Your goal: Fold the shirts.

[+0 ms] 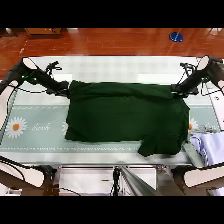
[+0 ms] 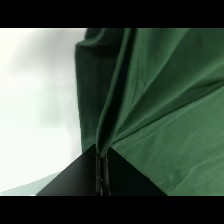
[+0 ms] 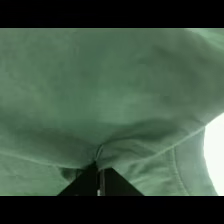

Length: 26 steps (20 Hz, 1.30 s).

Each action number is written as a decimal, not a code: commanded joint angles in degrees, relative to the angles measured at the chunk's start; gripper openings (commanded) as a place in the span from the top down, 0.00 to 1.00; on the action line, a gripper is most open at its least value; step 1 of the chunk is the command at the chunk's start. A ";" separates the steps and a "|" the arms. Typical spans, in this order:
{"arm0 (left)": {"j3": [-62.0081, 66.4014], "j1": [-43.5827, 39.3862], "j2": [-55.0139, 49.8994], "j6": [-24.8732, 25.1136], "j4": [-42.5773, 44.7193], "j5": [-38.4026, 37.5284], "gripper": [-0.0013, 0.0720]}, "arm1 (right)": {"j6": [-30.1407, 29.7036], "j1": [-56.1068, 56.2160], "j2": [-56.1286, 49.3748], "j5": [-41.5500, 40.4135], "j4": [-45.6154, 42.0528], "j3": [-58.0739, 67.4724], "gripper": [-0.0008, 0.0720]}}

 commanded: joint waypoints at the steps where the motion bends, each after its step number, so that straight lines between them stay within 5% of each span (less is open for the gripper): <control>1: -0.02 -1.42 -0.11 -0.52 1.11 0.79 0.96 | 0.79 0.13 -0.63 0.20 -0.33 -0.28 0.96; 2: 0.02 -1.70 -0.09 -0.42 1.09 0.59 0.95 | 0.76 0.13 -0.63 0.37 -0.33 -0.28 0.90; 3: 0.55 -1.68 -0.09 -0.26 1.09 -0.61 0.82 | -0.07 0.04 -0.26 1.03 -0.37 -0.26 0.70; 4: 1.77 -1.20 0.09 0.85 1.11 -2.89 0.56 | -3.17 0.00 0.70 3.02 -0.20 -0.09 0.64; 5: 3.26 -0.28 0.76 2.34 1.11 -5.57 0.52 | -6.73 0.00 2.10 5.42 -0.66 0.44 0.63; 7: 5.64 3.43 4.13 4.15 1.14 -10.49 0.50 | -8.96 -1.05 6.91 10.10 -1.79 1.14 0.43; 8: 5.20 6.10 6.84 4.07 1.14 -11.56 0.32 | -8.94 -2.56 9.53 11.28 -0.28 1.14 0.30; 9: 4.00 8.76 9.53 4.15 1.14 -12.15 0.25 | -8.72 -4.57 12.09 12.74 0.26 0.66 0.16; 15: -18.43 21.57 24.74 10.36 -5.92 -12.48 0.25 | -9.79 -18.53 24.30 10.56 13.79 -16.76 0.18; 20: -35.21 22.23 26.86 15.65 -6.91 -11.10 0.25 | -10.95 -21.42 26.14 7.98 12.57 -28.15 0.17; 26: -39.74 22.21 26.82 17.31 -6.93 -8.20 0.25 | -10.93 -21.40 26.14 0.83 9.60 -34.77 0.18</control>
